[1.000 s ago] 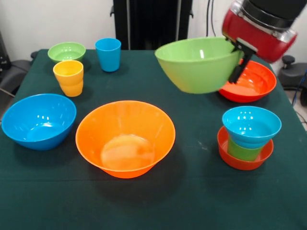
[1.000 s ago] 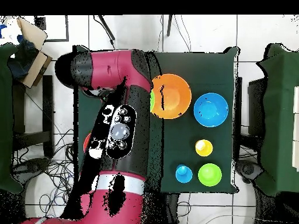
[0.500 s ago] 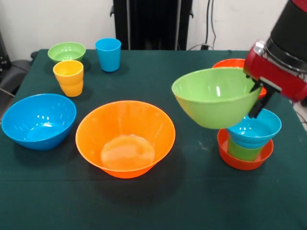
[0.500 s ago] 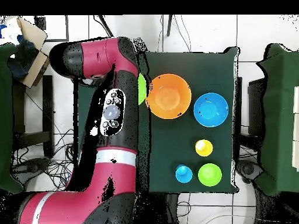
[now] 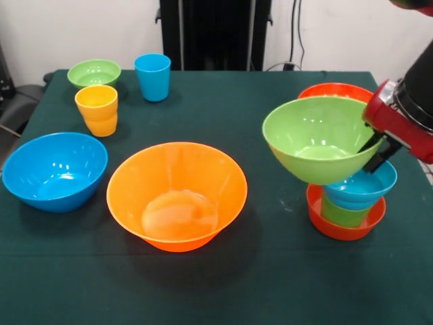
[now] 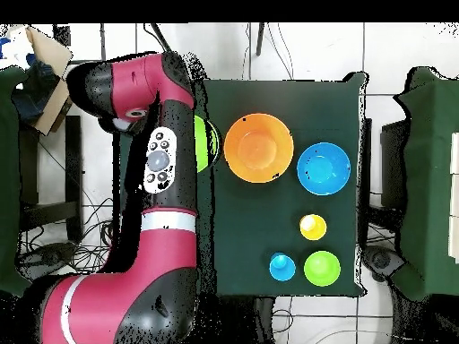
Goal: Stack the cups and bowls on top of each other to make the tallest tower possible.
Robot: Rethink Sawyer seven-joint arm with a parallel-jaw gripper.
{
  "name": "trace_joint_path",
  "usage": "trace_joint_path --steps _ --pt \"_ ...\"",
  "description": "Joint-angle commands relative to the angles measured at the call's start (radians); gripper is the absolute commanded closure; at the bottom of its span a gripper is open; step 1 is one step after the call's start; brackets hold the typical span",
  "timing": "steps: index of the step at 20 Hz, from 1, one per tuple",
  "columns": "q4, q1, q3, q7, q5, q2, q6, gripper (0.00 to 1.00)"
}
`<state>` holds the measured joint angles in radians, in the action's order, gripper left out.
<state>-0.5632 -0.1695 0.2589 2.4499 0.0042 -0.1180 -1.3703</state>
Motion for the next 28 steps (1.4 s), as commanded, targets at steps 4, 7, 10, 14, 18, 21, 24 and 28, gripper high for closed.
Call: trace_joint_path --steps 4,7,10,14,18,21,24,28 --pt "0.028 -0.067 -0.015 0.205 0.028 0.0 -0.088 1.0" --pt "0.004 -0.083 -0.01 0.226 0.04 -0.004 -0.06 1.0" --pt "-0.027 -0.097 -0.004 0.237 0.052 -0.013 -0.028 1.0" --pt "-0.038 -0.108 0.012 0.241 0.063 -0.003 -0.001 1.0" --pt "-0.036 -0.124 0.032 0.261 0.071 0.013 0.003 1.0" --pt "-0.053 -0.138 0.037 0.278 0.079 0.013 0.016 1.0" --pt "-0.077 -0.156 0.04 0.293 0.083 0.009 0.033 1.0" --pt "-0.089 -0.167 0.057 0.29 0.079 0.01 0.029 1.0"
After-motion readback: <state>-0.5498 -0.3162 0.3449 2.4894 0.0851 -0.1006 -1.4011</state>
